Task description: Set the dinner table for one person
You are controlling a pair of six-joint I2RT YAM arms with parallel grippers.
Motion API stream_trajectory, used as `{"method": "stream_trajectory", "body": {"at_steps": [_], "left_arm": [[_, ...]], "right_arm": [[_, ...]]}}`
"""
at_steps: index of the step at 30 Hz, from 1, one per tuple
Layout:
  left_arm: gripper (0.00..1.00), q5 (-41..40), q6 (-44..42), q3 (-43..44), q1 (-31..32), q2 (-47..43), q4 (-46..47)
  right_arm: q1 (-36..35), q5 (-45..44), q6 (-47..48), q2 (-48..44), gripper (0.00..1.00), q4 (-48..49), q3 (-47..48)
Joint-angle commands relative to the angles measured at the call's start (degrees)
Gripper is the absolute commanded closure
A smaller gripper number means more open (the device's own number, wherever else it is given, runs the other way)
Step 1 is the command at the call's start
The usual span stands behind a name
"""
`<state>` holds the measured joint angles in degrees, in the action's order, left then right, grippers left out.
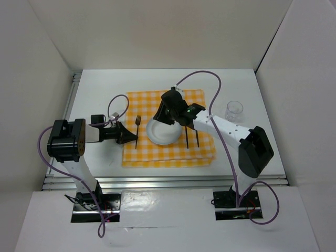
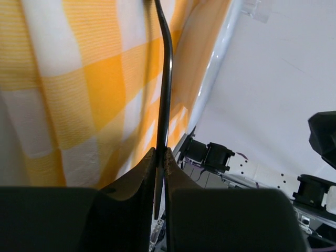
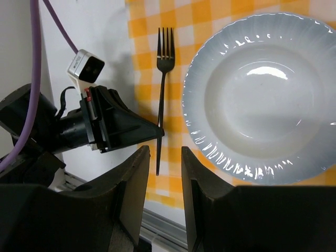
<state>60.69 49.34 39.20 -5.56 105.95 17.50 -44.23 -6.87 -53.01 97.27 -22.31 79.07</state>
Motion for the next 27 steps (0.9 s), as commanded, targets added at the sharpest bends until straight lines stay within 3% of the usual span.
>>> {"method": "stream_trajectory", "body": {"at_steps": [1, 5, 8, 14, 22, 25, 26, 27], "left_arm": [[1.00, -2.8, -2.3, -0.4, 0.0, -2.2, -1.4], [0.93, -2.8, -3.1, 0.7, 0.0, -0.9, -2.7], [0.78, -3.9, -7.6, 3.6, 0.0, 0.4, -9.8], [0.69, -3.9, -13.4, 6.1, 1.1, 0.9, -16.3], [0.67, -8.2, -21.7, 15.3, 1.6, -1.2, -29.4], [0.67, -12.9, -28.0, 19.8, 1.6, -3.6, -36.2], [0.67, -14.2, -31.4, 20.9, 1.6, -5.2, -37.6], [0.67, -16.8, -33.1, 22.0, 1.6, -5.8, -40.6]], "right_arm": [[0.6, -1.2, 0.6, -3.1, 0.62, 0.4, -0.3], [0.6, -1.2, 0.6, -3.1, 0.62, 0.4, -0.3], [1.2, -1.2, 1.2, -3.7, 0.62, -0.1, -0.3], [1.7, -1.2, 1.2, -4.2, 0.62, 0.4, -1.5], [1.7, -3.2, 2.5, -4.7, 0.62, -3.7, 0.5], [3.7, -7.2, 3.0, -4.7, 0.61, -12.9, 4.7], [6.1, -7.8, 3.5, -5.2, 0.53, -15.4, 5.7], [7.7, -8.4, 4.3, -5.9, 0.52, -19.6, 6.5]]}}
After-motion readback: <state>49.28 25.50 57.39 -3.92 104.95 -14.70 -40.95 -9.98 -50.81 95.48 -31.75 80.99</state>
